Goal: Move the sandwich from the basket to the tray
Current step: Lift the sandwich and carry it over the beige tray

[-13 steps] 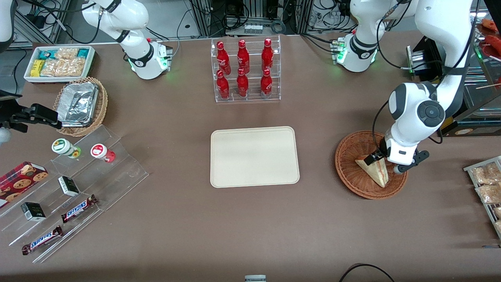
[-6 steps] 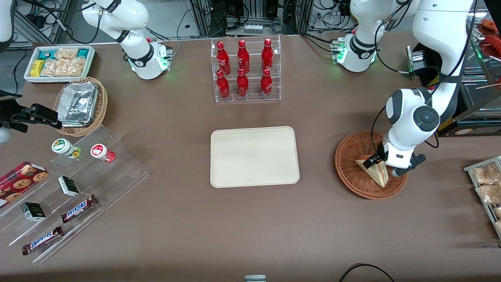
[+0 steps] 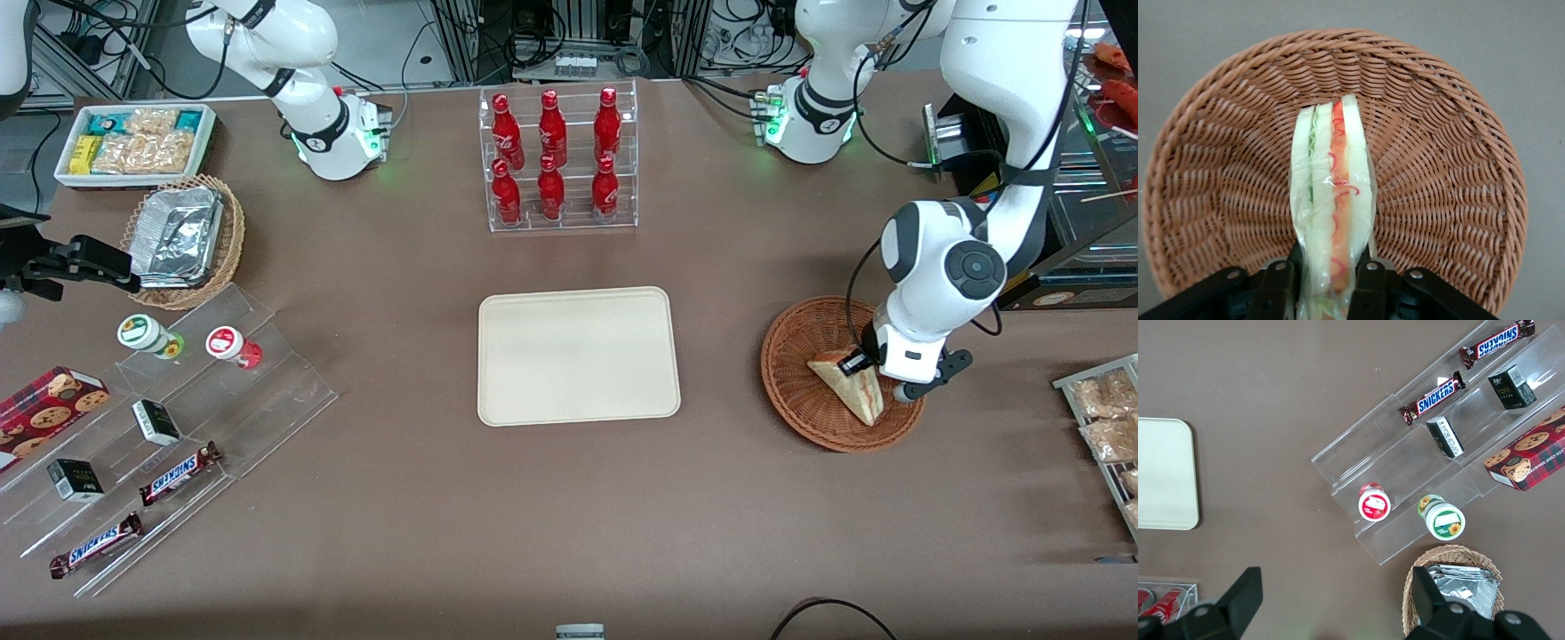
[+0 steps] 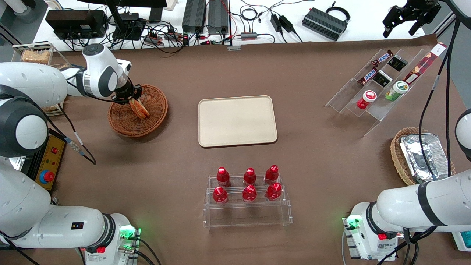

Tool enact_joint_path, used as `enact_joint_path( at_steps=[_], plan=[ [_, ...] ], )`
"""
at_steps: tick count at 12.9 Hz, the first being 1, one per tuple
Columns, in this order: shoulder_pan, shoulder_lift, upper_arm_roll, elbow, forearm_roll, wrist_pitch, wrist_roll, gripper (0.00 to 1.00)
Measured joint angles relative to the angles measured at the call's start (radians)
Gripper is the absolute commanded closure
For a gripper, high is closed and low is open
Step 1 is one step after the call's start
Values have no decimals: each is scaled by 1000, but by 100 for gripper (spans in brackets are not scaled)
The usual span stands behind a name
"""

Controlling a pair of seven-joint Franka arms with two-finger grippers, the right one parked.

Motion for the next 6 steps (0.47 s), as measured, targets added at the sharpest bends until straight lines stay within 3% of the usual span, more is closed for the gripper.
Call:
enact_joint_path(
  at_steps=[3,6],
  plan=[
    [-8,-76,-14,145,1,-299,2,100],
    [-85,-109,-39,346,0,-562,4,100]
  ],
)
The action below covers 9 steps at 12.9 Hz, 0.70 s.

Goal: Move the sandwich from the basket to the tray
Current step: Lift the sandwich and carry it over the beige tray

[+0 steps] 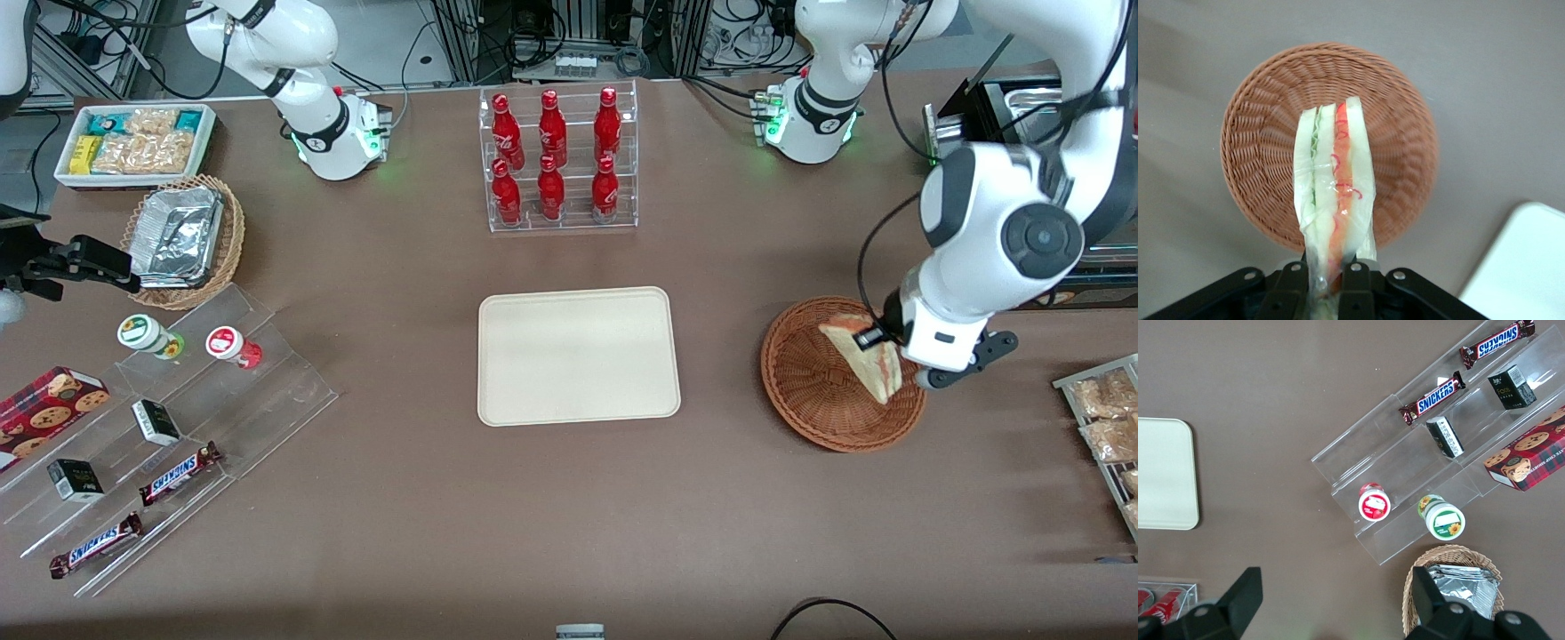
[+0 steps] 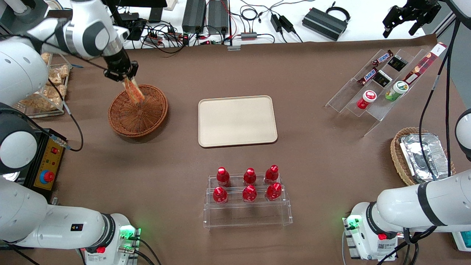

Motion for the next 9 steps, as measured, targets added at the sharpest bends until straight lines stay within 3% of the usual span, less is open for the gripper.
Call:
enact_joint_path(
  at_steps=[4,9],
  plan=[
    [-198,98,-14,165,-1,-39,-4,100],
    [-380,351,-35,421,-1,-34,-83,100]
  ],
)
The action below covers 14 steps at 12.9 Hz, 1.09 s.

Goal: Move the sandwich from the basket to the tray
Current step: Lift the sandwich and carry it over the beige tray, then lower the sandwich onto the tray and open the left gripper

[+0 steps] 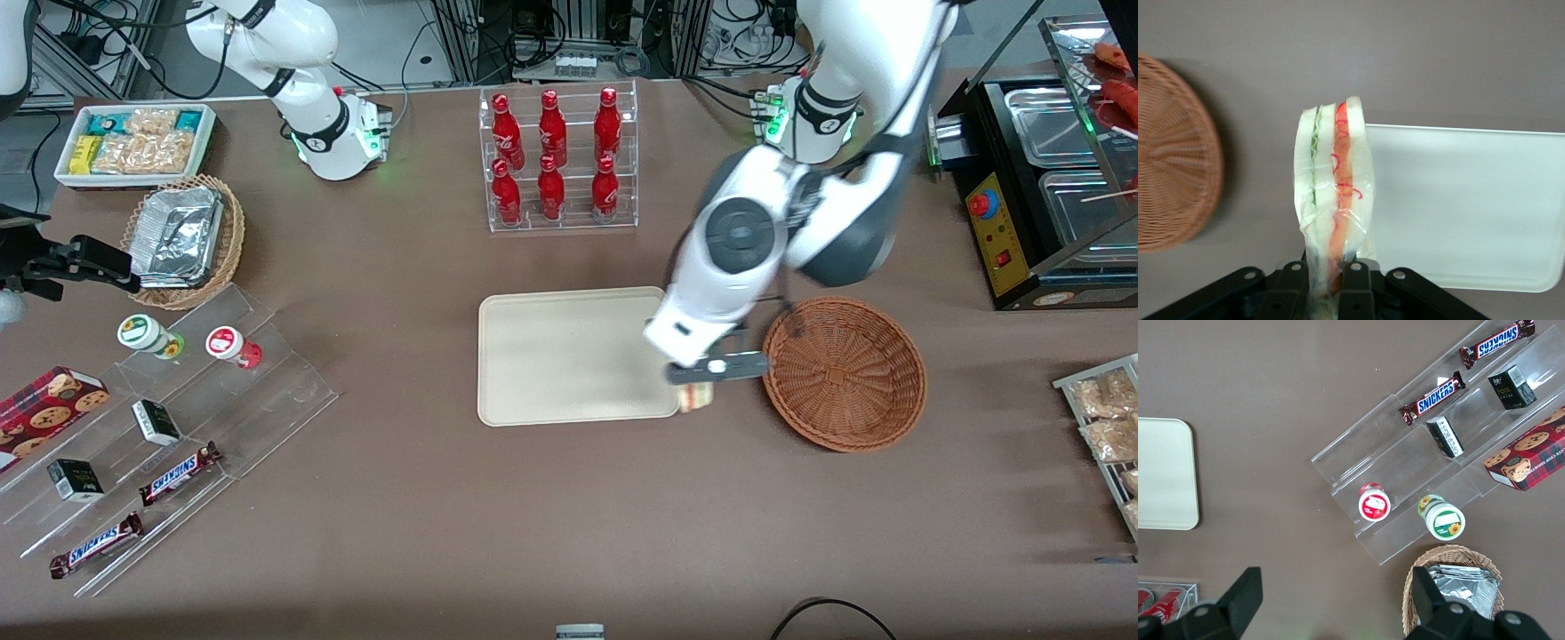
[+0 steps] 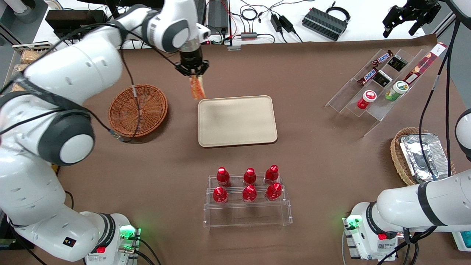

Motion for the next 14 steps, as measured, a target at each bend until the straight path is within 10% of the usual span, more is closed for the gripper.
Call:
enact_joint_path(
  at_steps=[14],
  plan=[
    [-226,361,3,183,41,174,-90,100]
  ],
)
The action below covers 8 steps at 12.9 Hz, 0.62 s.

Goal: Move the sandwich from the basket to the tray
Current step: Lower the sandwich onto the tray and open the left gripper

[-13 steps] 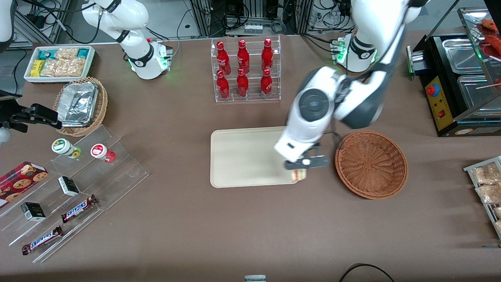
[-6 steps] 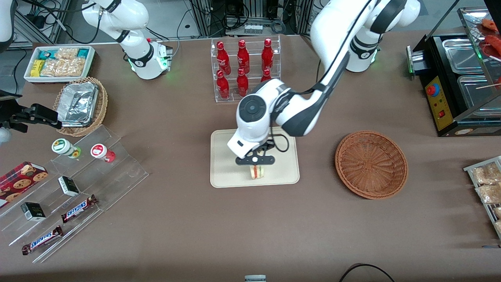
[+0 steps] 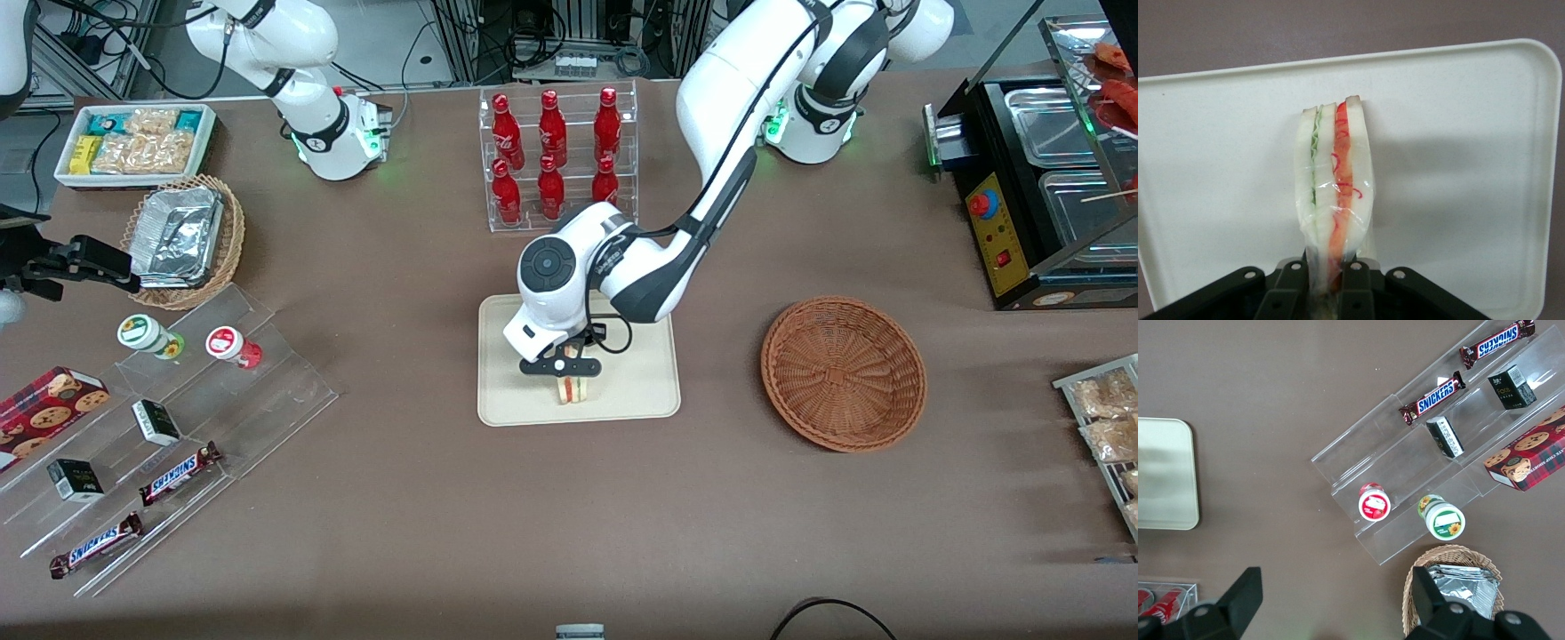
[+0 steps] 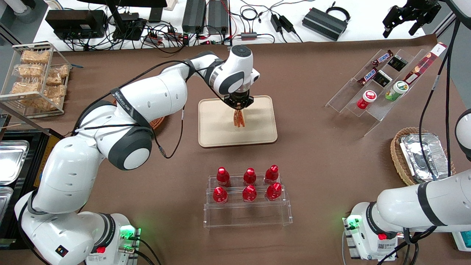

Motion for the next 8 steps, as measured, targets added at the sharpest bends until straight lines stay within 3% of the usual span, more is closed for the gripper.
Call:
enact_joint_path(
  at_steps=[2,3,4,5,8],
  plan=[
    [-14,16,0,-3,18,0,0,100],
    [-19,20,0,-7,22,1,-1,78],
    [-21,20,0,-7,25,1,-6,12],
    [-21,20,0,-7,26,0,-13,0],
    [-21,14,1,-6,26,0,-23,0]
  ],
)
